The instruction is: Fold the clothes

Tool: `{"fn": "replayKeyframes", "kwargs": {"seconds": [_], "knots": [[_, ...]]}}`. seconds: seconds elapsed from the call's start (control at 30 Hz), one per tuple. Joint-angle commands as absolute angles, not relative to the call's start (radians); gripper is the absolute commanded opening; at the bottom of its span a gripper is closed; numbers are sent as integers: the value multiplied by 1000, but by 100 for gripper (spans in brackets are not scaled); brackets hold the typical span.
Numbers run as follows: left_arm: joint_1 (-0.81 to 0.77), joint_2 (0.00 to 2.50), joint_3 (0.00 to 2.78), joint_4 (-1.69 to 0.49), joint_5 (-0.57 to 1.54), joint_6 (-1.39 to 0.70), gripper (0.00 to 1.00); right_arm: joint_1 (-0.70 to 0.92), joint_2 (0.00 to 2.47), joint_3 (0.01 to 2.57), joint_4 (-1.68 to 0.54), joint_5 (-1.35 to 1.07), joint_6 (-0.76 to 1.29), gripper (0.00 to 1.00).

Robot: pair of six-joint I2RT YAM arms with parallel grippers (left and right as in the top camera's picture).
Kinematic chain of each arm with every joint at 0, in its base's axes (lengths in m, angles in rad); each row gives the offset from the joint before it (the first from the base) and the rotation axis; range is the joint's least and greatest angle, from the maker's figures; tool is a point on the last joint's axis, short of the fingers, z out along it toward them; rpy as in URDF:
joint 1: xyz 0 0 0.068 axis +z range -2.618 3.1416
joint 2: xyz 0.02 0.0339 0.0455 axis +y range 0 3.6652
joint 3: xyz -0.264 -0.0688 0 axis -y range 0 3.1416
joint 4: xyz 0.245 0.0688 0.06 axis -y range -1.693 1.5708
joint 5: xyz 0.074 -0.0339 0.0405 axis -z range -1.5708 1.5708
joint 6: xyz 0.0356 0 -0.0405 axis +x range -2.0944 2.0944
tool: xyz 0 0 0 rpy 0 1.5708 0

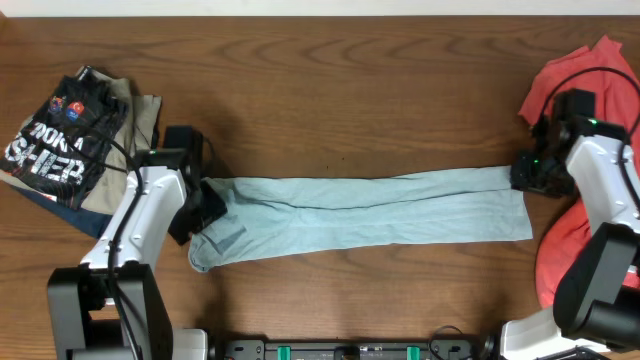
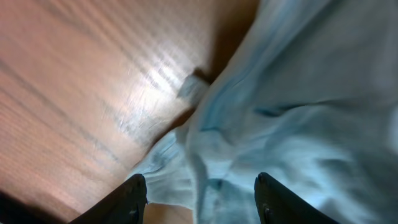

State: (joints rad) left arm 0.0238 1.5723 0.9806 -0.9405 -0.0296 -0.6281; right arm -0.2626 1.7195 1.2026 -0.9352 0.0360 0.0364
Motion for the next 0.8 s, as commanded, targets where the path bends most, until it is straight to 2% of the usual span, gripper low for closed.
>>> {"fn": "replayKeyframes", "kwargs": {"seconds": [0.0,0.2,0.3,0.67,0.77], "knots": [[28,1546,1004,-952,-27,-622,60,-324,1729,1171,-891,-114,-86,40],[28,1547,1003,-956,-27,-622,61,-381,1748,1090,-780,-140,-110,50],[28,1547,1003,-961,-27,-622,62,-381,1749,1067,-721,-140,-110,51],[28,1547,1003,-968,-27,-622,62,-379,1755,933,-565,-162,-110,52],[28,1547,1003,-968,-27,-622,62,-379,1755,900,-534,-166,-109,47]]}}
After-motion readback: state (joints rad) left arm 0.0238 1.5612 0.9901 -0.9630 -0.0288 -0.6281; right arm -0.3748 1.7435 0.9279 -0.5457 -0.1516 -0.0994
